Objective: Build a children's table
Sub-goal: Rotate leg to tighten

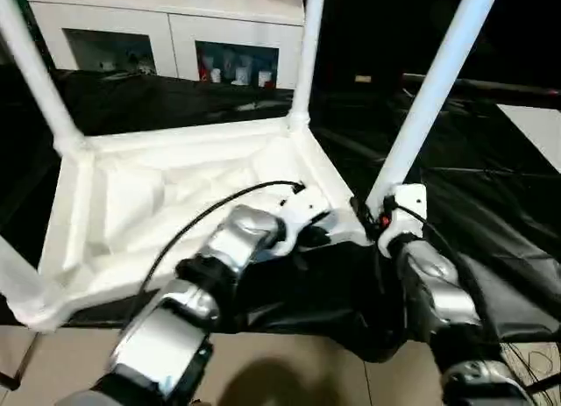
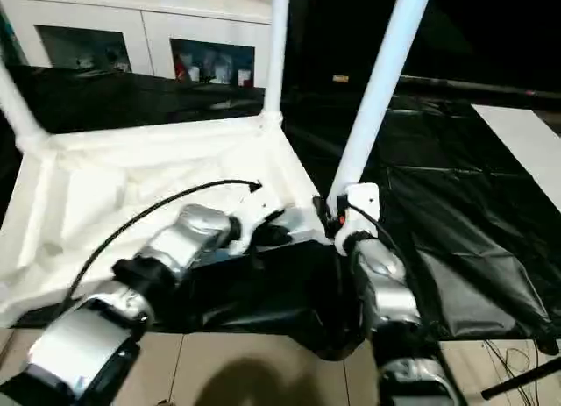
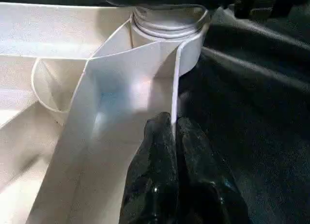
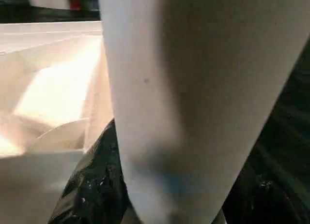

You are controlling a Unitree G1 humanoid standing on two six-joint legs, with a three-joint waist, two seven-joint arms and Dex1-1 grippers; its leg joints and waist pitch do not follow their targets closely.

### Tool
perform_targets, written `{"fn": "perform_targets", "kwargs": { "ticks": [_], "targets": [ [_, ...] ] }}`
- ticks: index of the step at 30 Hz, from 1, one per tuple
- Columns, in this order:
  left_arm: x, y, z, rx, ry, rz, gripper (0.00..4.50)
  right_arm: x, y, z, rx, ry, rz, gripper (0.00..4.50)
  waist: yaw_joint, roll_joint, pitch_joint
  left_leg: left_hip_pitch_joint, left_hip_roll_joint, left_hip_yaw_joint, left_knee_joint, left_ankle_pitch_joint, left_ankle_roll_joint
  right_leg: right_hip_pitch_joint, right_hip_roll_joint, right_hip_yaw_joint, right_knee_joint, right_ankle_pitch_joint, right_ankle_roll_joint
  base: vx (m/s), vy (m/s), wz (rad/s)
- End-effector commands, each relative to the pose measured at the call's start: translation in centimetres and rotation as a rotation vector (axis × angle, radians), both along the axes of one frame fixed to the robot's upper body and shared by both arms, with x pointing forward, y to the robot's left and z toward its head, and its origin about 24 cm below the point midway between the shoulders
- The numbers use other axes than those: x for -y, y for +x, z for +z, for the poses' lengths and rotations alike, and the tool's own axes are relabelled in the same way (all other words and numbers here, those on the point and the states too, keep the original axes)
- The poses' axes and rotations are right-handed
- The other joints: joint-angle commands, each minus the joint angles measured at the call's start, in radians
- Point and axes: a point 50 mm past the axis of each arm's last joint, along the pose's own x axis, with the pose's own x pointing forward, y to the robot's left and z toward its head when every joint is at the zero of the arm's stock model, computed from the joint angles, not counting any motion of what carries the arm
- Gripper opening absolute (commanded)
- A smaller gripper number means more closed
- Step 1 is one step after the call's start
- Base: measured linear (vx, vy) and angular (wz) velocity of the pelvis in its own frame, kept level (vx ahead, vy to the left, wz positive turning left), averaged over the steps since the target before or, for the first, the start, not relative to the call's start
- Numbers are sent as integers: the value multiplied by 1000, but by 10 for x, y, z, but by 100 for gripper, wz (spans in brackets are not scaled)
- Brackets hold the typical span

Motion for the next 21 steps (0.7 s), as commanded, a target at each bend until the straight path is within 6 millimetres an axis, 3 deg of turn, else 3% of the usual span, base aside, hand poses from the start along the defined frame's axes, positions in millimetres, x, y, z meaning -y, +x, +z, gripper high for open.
{"fn": "perform_targets", "kwargs": {
  "ticks": [1,4,6,8,11,14,16,18,19,21],
  "targets": [
    [0,7,6,51,-24,84,0,-8,-12,-27,-139,5,-10,195,-7,11,-50,8,0,-3,-76,-405,-8,25,-36,18,-92,-472,-103,0,0,0],
    [0,7,5,55,-11,60,0,-13,-10,-22,-106,16,18,195,-10,7,-50,10,1,-2,-76,-421,2,24,-35,22,-91,-440,-119,0,0,0],
    [-1,7,4,61,-1,44,0,-15,-11,-15,-55,73,47,251,-10,7,-50,10,0,-1,-76,-423,12,24,-36,24,-91,-431,-125,0,0,0],
    [-3,7,4,65,-3,29,0,-13,-12,-10,-18,66,66,251,-4,6,-50,12,1,2,-75,-410,21,23,-37,27,-91,-417,-130,0,0,0],
    [-5,7,3,77,-11,11,0,-8,-14,-5,3,31,89,289,-3,2,-55,-5,1,-1,-77,-352,25,39,-39,28,-79,-364,-137,0,0,0],
    [-5,7,8,120,-63,-1,0,2,-20,3,29,-37,128,289,1,1,-54,1,4,4,-73,-319,39,36,-39,30,-79,-335,-145,0,0,0],
    [-5,8,12,145,-97,-1,0,7,-23,5,28,-45,140,289,7,-3,-57,-6,2,6,-70,-272,54,40,-40,32,-73,-296,-155,0,0,0],
    [-3,9,24,188,-190,-25,0,14,-32,9,42,-64,163,289,11,5,-57,-7,2,7,-69,-245,60,41,-41,32,-71,-277,-165,0,0,0],
    [-3,9,26,194,-207,-28,44,15,-34,9,45,-64,169,294,18,0,-59,-7,3,9,-64,-218,71,44,-41,33,-67,-227,-174,0,0,0],
    [-5,8,30,182,-234,-58,55,15,-39,12,56,-72,207,294,19,8,-64,-10,5,8,-62,-185,82,47,-43,32,-56,-161,-202,0,0,0]
  ]
}}
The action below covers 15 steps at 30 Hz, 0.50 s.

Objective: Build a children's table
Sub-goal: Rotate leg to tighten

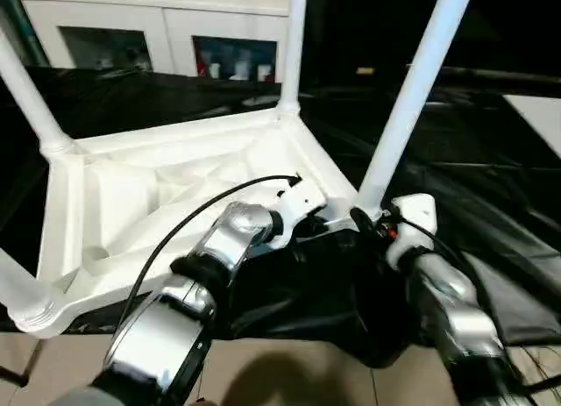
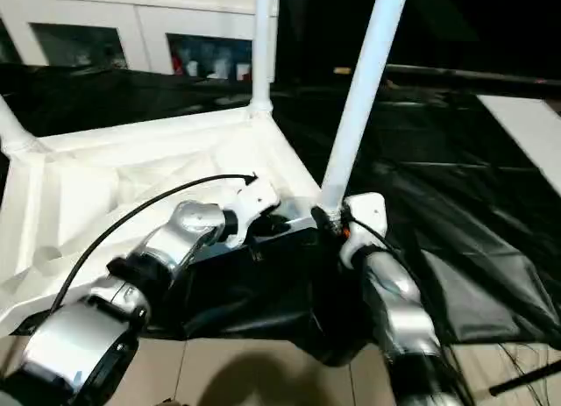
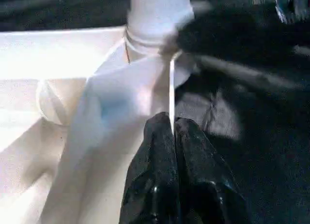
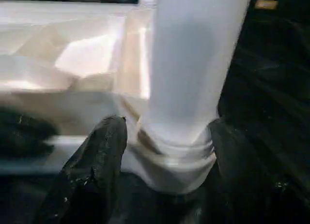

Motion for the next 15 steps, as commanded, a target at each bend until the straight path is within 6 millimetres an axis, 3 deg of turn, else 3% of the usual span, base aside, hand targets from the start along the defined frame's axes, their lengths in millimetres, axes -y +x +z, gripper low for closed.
{"fn": "perform_targets", "kwargs": {
  "ticks": [1,3,5,8,9,10,11,13,14,15],
  "targets": [
    [5,3,25,67,-100,-61,63,-5,-6,7,13,-3,81,294,8,-1,-71,0,11,6,-50,-149,84,58,-42,31,-49,-110,-218,0,0,0],
    [0,2,29,57,-123,-79,80,-7,-15,11,6,2,162,294,8,-3,-70,-2,12,7,-46,-104,101,61,-35,29,-36,-4,-243,0,0,0],
    [-7,2,32,45,-133,-75,101,-10,-21,12,-14,4,243,294,4,-3,-67,-4,14,7,-46,-127,108,64,-36,29,-34,10,-254,0,0,0],
    [-19,1,38,26,-151,-80,109,-16,-25,16,-26,23,360,294,-2,-6,-62,1,12,13,-47,-187,103,58,-37,31,-47,-85,-246,0,0,0],
    [-24,-2,39,10,-158,-99,139,-19,-24,18,-20,31,373,294,0,-8,-61,3,14,14,-48,-202,93,56,-39,32,-48,-126,-240,0,0,0],
    [-28,-6,40,-3,-158,-127,145,-20,-22,20,-16,38,372,294,-2,-20,-59,0,16,14,-52,-210,83,55,-41,32,-51,-169,-230,0,0,0],
    [-33,-12,40,-21,-136,-174,145,-21,-19,21,-10,50,358,294,1,-17,-58,1,19,11,-57,-220,67,54,-46,32,-49,-229,-216,0,0,0],
    [-41,-21,38,-51,-98,-214,162,-24,-13,22,-4,81,334,294,0,-12,-58,10,22,13,-56,-232,47,44,-44,33,-53,-248,-208,0,0,0],
    [-50,-29,36,-89,-63,-230,179,-27,-6,23,-8,111,316,294,-6,-23,-55,6,23,13,-62,-232,26,44,-40,32,-50,-241,-204,0,0,0],
    [-54,-32,36,-103,-52,-228,189,-29,-4,24,-9,116,311,294,-4,-19,-54,7,22,12,-62,-233,20,44,-40,32,-47,-247,-201,0,0,0]
  ]
}}
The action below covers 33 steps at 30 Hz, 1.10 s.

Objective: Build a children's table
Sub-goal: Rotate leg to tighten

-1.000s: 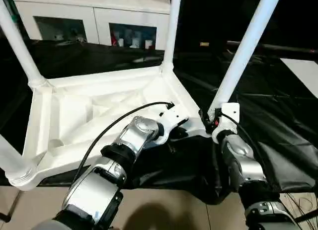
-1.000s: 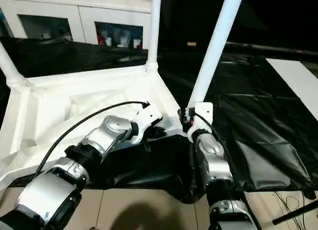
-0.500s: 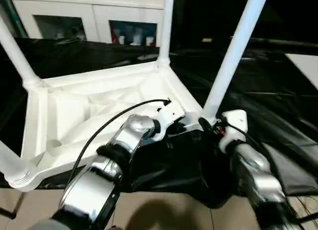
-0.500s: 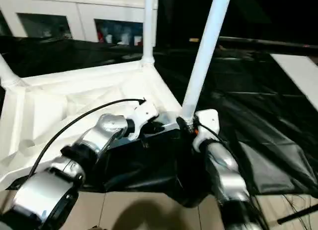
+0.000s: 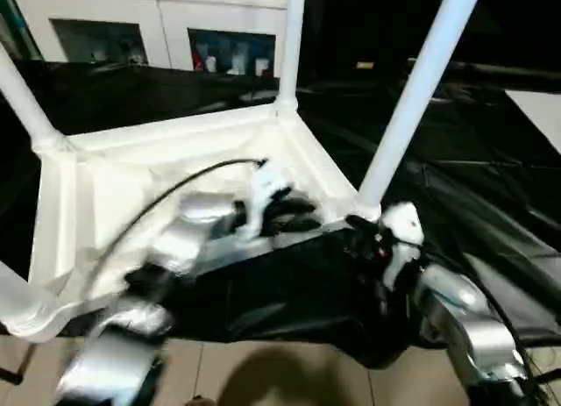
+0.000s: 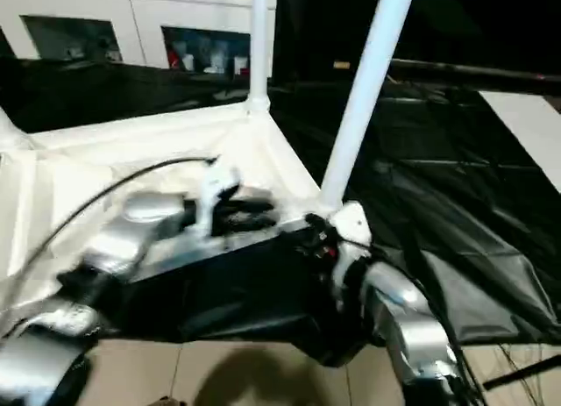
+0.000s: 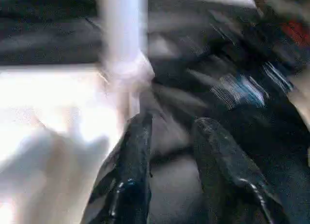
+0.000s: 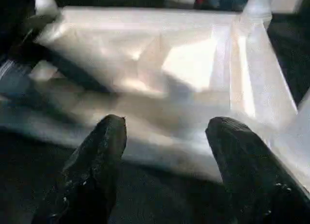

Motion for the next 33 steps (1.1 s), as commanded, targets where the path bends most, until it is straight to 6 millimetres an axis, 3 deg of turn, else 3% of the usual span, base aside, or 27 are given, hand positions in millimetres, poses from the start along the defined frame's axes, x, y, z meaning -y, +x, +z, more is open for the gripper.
{"fn": "perform_targets", "kwargs": {
  "ticks": [1,2,3,4,5,6,7,9,10,11,13,15,16,19,23,24,27,28,30,31,33],
  "targets": [
    [3,-7,5,-17,5,-45,189,4,5,-1,-20,16,-33,294,3,1,-60,17,13,9,-68,-241,13,43,-41,35,-53,-245,-199,0,0,0],
    [-13,-16,1,-51,68,-45,187,-4,16,-3,-31,-2,-37,294,8,-7,-60,22,11,13,-65,-239,10,40,-38,35,-57,-240,-194,0,0,0],
    [-20,-19,-2,-61,95,-40,185,-7,20,-3,-35,-11,-42,294,6,-11,-64,21,15,9,-66,-237,2,41,-45,34,-46,-235,-201,0,0,0],
    [-28,-23,-4,-73,131,-34,207,-10,26,-4,-41,-22,-47,294,-4,-10,-62,-3,6,4,-73,-213,-8,57,-40,32,-41,-254,-181,0,0,0],
    [-35,-26,-7,-80,158,-15,227,-14,31,-3,-44,-22,-51,294,-1,-8,-59,10,7,9,-69,-234,-18,42,-40,35,-48,-282,-168,0,0,0],
    [-39,-27,-8,-85,172,0,234,-15,34,-3,-45,-17,-59,294,0,-4,-60,20,7,12,-67,-237,-20,36,-38,37,-50,-271,-170,0,0,0],
    [-42,-28,-9,-88,182,9,232,-16,37,-2,-46,-13,-67,294,-3,-10,-62,18,7,13,-64,-232,-21,38,-38,38,-45,-247,-176,0,0,0],
    [-51,-33,-11,-102,219,38,252,-16,47,0,-54,17,-118,294,2,-9,-60,20,6,14,-66,-230,-27,38,-35,37,-44,-232,-181,0,0,0],
    [-60,-37,-14,-113,261,69,276,-14,56,1,-65,41,-182,294,-1,-17,-59,18,6,14,-67,-231,-28,38,-35,38,-42,-223,-184,0,0,0],
    [-63,-40,-15,-121,282,85,276,-13,61,1,-72,52,-216,294,0,-15,-61,14,7,10,-68,-224,-32,43,-39,37,-36,-223,-185,0,0,0],
    [-67,-41,-16,-119,303,110,285,-11,65,1,-83,66,-255,294,-3,-12,-59,18,6,12,-68,-235,-42,39,-36,37,-39,-243,-176,0,0,0],
    [-74,-43,-17,-102,352,164,313,-2,75,0,-115,103,-372,294,-5,-12,-59,17,3,12,-67,-249,-48,38,-34,38,-38,-249,-167,0,0,0],
    [-76,-43,-17,-91,358,190,316,2,78,-1,-126,118,-419,294,-2,-17,-60,23,3,14,-64,-255,-46,34,-33,38,-40,-258,-165,0,0,0],
    [-77,-41,-18,-59,365,225,325,14,81,-4,-143,129,-513,294,5,-15,-59,29,3,16,-62,-275,-49,28,-31,39,-43,-274,-159,0,0,0],
    [-77,-37,-16,-22,361,261,356,33,82,-7,-152,115,-624,294,15,-17,-61,23,2,13,-62,-285,-62,31,-31,38,-41,-293,-140,0,0,0],
    [-76,-35,-14,11,360,281,360,50,81,-9,-160,107,-713,294,18,-16,-60,25,2,13,-61,-290,-64,28,-31,38,-42,-291,-139,0,0,0],
    [-75,-32,-12,45,357,298,393,75,79,-11,-169,99,-822,294,26,-17,-61,33,0,19,-55,-315,-63,19,-27,40,-44,-300,-138,0,0,0],
    [-74,-30,-12,60,349,305,398,90,78,-10,-165,89,-867,294,32,-18,-61,29,-1,18,-53,-312,-60,23,-26,41,-43,-300,-135,0,0,0],
    [-73,-30,-11,74,345,306,413,98,77,-9,-160,84,-889,294,42,-20,-63,28,-3,21,-51,-294,-55,23,-24,43,-42,-287,-128,0,0,0],
    [-72,-30,-11,82,343,305,436,103,76,-8,-154,79,-899,294,42,-21,-64,22,-4,20,-51,-282,-54,28,-23,43,-39,-281,-124,0,0,0],
    [-70,-30,-10,102,315,302,439,113,76,-4,-132,56,-902,294,41,-24,-67,11,-5,18,-51,-252,-52,37,-25,42,-35,-268,-117,0,0,0]
  ]
}}
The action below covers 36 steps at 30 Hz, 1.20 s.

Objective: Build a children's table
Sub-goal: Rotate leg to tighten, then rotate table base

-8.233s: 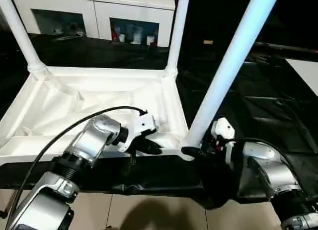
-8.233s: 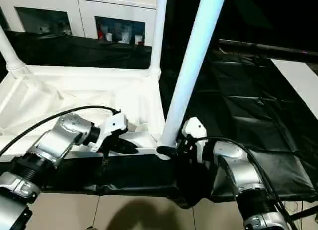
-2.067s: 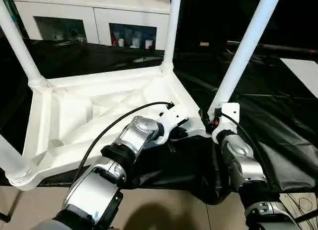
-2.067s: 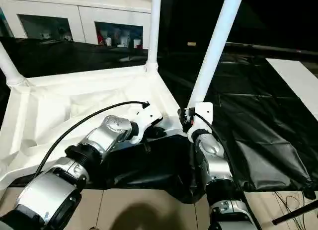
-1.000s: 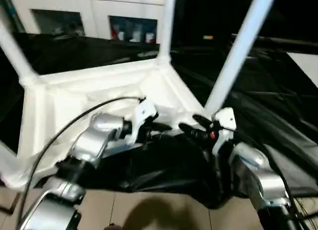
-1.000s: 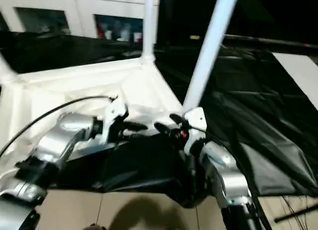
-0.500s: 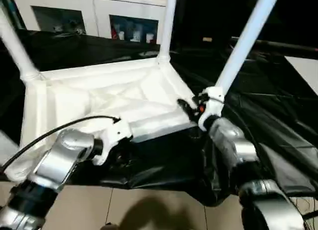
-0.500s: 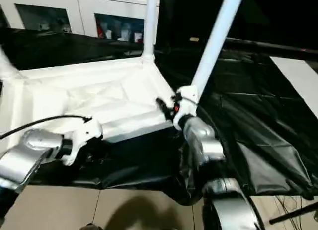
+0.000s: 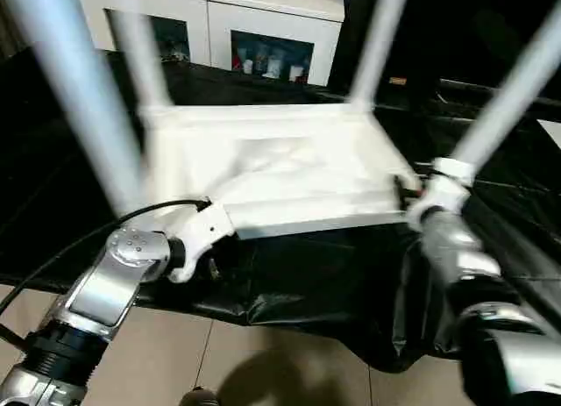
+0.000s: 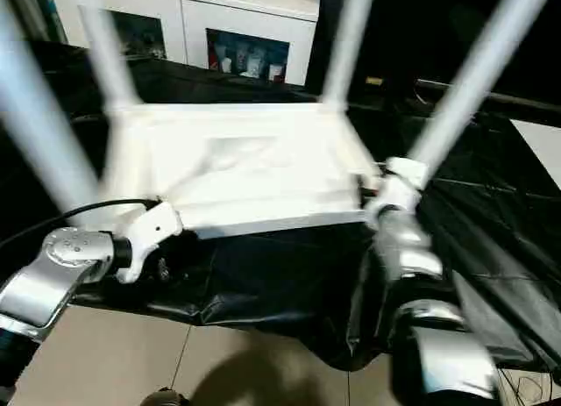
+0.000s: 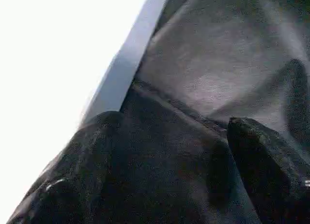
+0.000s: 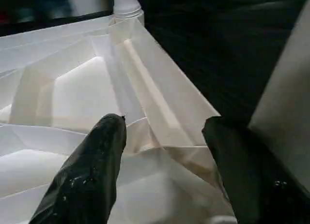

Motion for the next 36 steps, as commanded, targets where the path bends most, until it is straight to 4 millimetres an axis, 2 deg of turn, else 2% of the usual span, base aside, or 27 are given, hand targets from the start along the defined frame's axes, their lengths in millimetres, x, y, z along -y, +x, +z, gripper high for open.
{"fn": "perform_targets", "kwargs": {
  "ticks": [1,4,7,8,10,11,13,14,16,18,19,23,26,29,31,32,36],
  "targets": [
    [-1,3,6,60,-17,14,445,22,-2,7,24,-23,-64,294,-14,11,-72,16,-5,8,-61,-259,-44,37,-25,22,-64,-259,-126,0,0,0],
    [-1,0,10,76,-79,9,445,24,-1,11,33,-43,-13,294,-21,11,-75,10,-6,6,-57,-253,-40,41,-24,20,-59,-233,-134,0,0,0],
    [-4,-12,12,54,-160,-31,445,20,-1,10,27,-108,114,294,-36,8,-78,1,-6,7,-52,-221,-19,44,-22,19,-51,-165,-169,0,0,0],
    [-12,-24,12,12,-217,-58,445,15,-4,6,20,-155,198,294,-42,10,-78,0,-5,6,-50,-206,-13,44,-21,18,-46,-144,-184,0,0,0],
    [-20,-32,12,-11,-238,-59,445,11,-6,3,23,-167,254,294,-53,8,-75,-6,-5,7,-51,-202,0,46,-22,19,-47,-136,-193,0,0,0],
    [-25,-36,12,-25,-249,-51,445,9,-8,1,25,-169,279,294,-56,9,-74,1,-4,7,-50,-215,7,41,-17,20,-50,-145,-197,0,0,0],
    [-31,-39,12,-35,-262,-35,445,7,-10,-1,29,-173,306,294,-55,9,-71,4,-2,8,-50,-232,13,40,-18,22,-52,-159,-200,0,0,0],
    [-52,-45,13,-40,-280,28,445,1,-17,-9,35,-180,366,294,-54,8,-68,10,-1,8,-53,-272,11,35,-17,23,-59,-219,-193,0,0,0],
    [-65,-48,15,-30,-284,64,445,-2,-21,-13,36,-182,385,294,-57,12,-62,11,1,5,-59,-318,-1,32,-18,23,-66,-285,-176,0,0,0],
    [-77,-49,18,-8,-295,112,445,-3,-25,-19,28,-172,373,294,-57,10,-62,15,0,4,-60,-350,-6,28,-18,24,-70,-323,-166,0,0,0],
    [-90,-48,24,28,-315,162,445,-3,-30,-25,14,-165,354,294,-56,9,-59,17,0,3,-61,-365,-11,24,-18,24,-72,-344,-163,0,0,0],
    [-109,-43,36,97,-371,241,445,-3,-38,-37,-24,-162,316,294,-56,12,-57,21,0,-1,-65,-407,-26,20,-18,24,-76,-378,-149,0,0,0],
    [-113,-39,40,144,-394,280,445,-3,-43,-42,-41,-163,300,294,-56,12,-56,23,0,-5,-67,-440,-35,18,-19,24,-79,-398,-137,0,0,0],
    [-115,-29,47,250,-433,350,445,-3,-51,-50,-55,-154,275,294,-55,10,-59,21,0,-7,-68,-442,-38,20,-20,24,-79,-387,-135,0,0,0],
    [-112,-23,50,300,-460,376,445,-2,-55,-53,-62,-148,263,294,-53,7,-61,21,1,-6,-67,-440,-38,20,-21,25,-79,-376,-135,0,0,0],
    [-110,-20,52,335,-466,389,445,-2,-57,-55,-64,-146,259,294,-54,3,-63,12,0,-8,-68,-421,-36,29,-23,23,-76,-371,-133,0,0,0],
    [-93,-14,56,355,-544,370,445,-1,-63,-58,-56,-132,253,294,-54,1,-64,12,1,-6,-66,-392,-31,29,-24,25,-74,-345,-133,0,0,0]
  ]
}}
